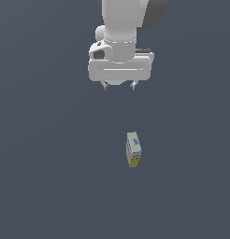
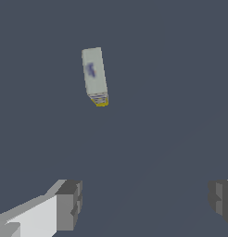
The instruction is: Pick up the object and move it to a goal position.
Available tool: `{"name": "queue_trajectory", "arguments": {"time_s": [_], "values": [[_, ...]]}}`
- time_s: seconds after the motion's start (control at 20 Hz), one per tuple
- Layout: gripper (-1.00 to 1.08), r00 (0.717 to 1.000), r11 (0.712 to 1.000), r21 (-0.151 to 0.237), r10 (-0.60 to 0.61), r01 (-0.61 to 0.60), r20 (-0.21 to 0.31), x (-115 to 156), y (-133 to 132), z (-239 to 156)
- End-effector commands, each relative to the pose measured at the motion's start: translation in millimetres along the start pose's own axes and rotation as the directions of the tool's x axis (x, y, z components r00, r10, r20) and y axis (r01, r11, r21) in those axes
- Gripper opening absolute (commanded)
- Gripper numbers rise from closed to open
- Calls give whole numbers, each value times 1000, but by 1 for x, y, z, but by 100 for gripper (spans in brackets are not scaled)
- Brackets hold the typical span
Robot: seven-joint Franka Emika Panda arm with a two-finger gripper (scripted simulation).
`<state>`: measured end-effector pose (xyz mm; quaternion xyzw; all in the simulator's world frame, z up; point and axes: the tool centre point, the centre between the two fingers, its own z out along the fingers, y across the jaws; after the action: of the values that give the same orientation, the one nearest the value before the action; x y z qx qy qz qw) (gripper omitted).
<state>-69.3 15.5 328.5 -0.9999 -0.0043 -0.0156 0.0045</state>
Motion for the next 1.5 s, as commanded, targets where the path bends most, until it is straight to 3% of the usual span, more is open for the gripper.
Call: {"name": "queue_trajectory", "arguments": {"time_s": [0.0,0.4,0.8,1.45], "values": [[100,1000,1000,0,0,0,0,0,0,0],[100,999,999,-23,-32,33,41,-6,-2,13],[100,998,999,-24,-36,37,41,-1,-4,16],[100,996,997,-23,-78,79,39,54,-23,47]]}}
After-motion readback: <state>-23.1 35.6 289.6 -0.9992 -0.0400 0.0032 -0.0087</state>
